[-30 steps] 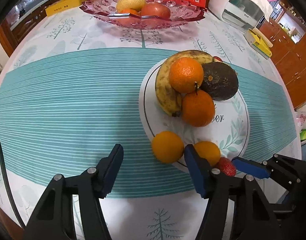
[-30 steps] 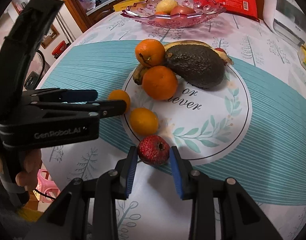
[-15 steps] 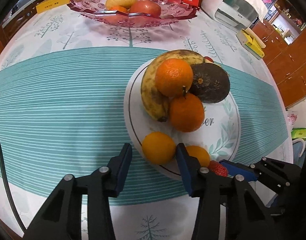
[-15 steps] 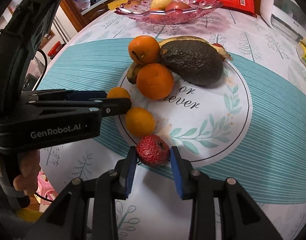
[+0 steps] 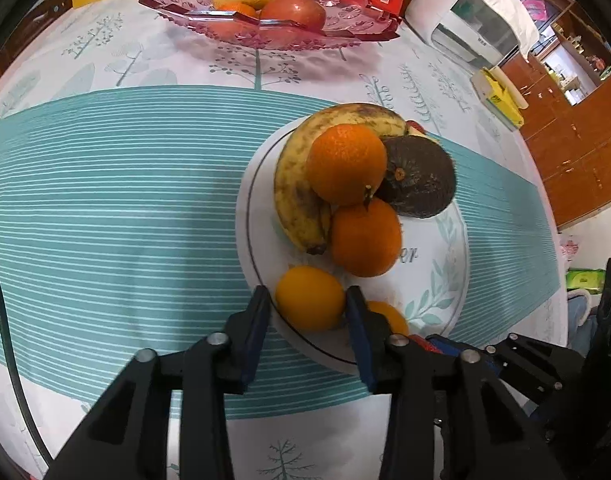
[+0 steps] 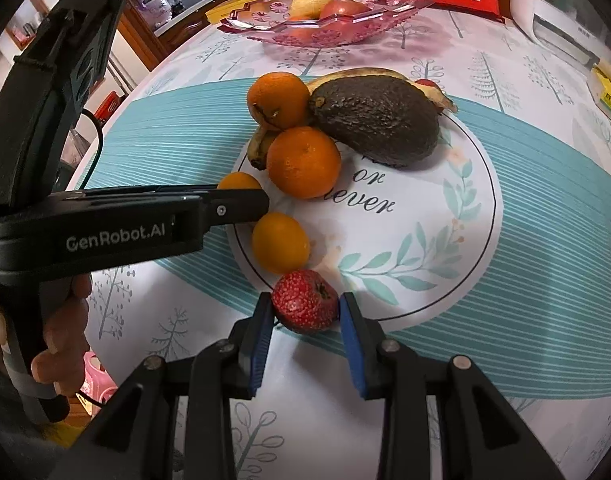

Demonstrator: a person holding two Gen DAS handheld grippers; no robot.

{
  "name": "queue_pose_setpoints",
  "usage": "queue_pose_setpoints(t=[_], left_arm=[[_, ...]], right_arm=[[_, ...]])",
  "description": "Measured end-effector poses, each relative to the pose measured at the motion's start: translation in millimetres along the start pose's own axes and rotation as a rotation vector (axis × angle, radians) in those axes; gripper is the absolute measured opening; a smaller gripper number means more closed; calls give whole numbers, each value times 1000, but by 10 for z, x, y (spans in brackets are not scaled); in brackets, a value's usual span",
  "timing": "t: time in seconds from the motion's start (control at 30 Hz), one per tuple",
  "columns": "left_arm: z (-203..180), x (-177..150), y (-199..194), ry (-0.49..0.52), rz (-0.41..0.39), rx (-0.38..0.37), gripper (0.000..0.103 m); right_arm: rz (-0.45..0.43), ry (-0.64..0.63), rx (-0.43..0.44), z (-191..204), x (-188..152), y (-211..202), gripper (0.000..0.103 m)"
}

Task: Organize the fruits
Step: 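Grasp an orange with the left tool while the right tool grasps the red strawberry, then lift the orange and strawberry and carry both over the pink glass bowl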

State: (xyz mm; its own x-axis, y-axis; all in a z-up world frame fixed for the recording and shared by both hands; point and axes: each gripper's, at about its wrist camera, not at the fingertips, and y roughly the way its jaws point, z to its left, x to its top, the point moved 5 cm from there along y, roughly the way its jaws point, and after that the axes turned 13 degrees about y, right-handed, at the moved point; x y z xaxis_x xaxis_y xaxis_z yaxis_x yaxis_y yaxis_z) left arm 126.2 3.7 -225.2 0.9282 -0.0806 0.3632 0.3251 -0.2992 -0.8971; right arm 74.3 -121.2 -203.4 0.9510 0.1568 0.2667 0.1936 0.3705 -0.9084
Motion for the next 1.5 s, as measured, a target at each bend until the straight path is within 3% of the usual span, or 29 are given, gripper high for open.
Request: queue_pose_setpoints(t=[0.47, 0.73, 0.97, 1.2, 1.37, 1.5], left_arm=[[137, -105, -283, -35, -38, 40, 33], [161, 16, -879, 5, -137, 102, 33], [173, 392, -1585, 21, -280, 122, 33], [189, 972, -2346, 108, -423, 188, 33], [213, 1399, -2720, 164, -497, 252, 33], [253, 1685, -2791, 193, -518, 285, 33]], right_arm=[[-37, 31, 23, -31, 95, -181, 34], [-111, 41, 58, 31, 354, -511, 33], [-205, 19, 78, 215, 865, -1010, 33], [-327, -52, 98, 518, 1542, -1572, 33], [-430, -84, 99, 705, 2087, -1949, 33], [-482, -99, 87, 797, 2379, -2064, 33]])
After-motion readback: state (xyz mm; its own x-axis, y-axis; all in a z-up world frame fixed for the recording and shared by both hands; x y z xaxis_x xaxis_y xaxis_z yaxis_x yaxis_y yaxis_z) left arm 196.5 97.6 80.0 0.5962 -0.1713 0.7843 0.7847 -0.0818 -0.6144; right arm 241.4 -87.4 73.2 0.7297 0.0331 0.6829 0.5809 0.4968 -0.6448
